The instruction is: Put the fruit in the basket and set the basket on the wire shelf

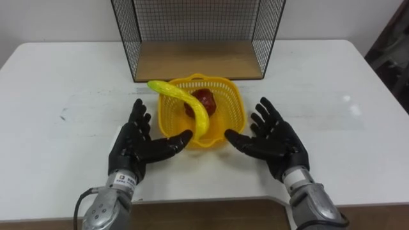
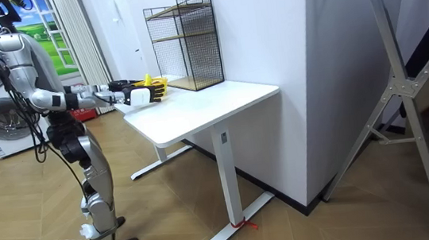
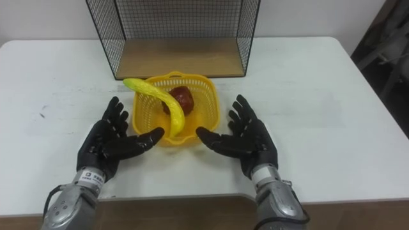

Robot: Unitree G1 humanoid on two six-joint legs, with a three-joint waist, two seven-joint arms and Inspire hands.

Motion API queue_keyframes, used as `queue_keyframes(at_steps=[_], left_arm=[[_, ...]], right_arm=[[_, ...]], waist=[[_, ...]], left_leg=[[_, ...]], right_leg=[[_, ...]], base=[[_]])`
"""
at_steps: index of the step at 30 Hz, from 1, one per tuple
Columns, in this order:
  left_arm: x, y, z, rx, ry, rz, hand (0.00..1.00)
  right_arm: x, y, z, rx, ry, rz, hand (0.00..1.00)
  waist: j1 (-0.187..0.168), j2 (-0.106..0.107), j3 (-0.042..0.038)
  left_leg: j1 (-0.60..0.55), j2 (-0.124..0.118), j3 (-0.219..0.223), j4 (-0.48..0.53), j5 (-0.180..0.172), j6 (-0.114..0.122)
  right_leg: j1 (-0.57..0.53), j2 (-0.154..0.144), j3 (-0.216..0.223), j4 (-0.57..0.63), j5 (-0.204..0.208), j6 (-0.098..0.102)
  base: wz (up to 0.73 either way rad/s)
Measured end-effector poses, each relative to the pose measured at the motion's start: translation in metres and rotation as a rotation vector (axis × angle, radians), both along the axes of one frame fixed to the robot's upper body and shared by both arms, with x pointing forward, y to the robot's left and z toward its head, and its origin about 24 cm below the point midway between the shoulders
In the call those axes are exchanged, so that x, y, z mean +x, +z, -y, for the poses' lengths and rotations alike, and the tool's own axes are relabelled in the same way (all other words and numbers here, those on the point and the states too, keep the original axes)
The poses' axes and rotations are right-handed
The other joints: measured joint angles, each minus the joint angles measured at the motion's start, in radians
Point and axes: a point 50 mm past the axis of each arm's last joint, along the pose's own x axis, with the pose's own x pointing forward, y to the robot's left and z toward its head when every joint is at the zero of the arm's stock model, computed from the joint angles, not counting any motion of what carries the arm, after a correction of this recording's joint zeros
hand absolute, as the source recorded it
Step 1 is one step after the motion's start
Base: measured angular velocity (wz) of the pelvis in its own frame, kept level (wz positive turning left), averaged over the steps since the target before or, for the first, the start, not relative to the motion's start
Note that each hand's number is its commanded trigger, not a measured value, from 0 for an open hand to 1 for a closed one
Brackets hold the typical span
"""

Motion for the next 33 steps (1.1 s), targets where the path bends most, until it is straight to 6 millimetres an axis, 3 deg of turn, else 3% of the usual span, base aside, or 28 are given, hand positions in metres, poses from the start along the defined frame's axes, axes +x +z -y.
queue_keyframes(at_steps=[14, 20, 33], left_arm=[[0.006, 0.002, 0.015, -0.087, -0.028, 0.002, 0.0], [0.008, 0.003, 0.026, -0.097, -0.07, 0.006, 0.0], [0.007, 0.003, 0.03, -0.097, -0.087, 0.006, 0.0]], right_arm=[[0.017, 0.008, -0.024, -0.011, 0.108, 0.03, 0.0], [0.017, 0.009, -0.025, -0.012, 0.113, 0.032, 0.0], [0.018, 0.011, -0.026, -0.058, 0.131, 0.051, 0.0]], waist=[[0.0, 0.001, -0.0005], [-0.001, 0.002, -0.0007], [-0.003, 0.001, 0.0]], left_leg=[[-0.017, -0.001, 0.0, 0.007, 0.0, 0.0], [-0.017, 0.0, 0.0, 0.005, 0.0, 0.0], [-0.017, -0.001, 0.001, 0.001, 0.0, 0.0]], right_leg=[[-0.01, -0.001, 0.0, 0.001, 0.004, 0.0], [-0.011, 0.0, 0.001, -0.001, 0.004, 0.0], [-0.013, 0.001, 0.006, -0.001, 0.004, 0.0]], base=[[0.01], [0.0], [0.0]])
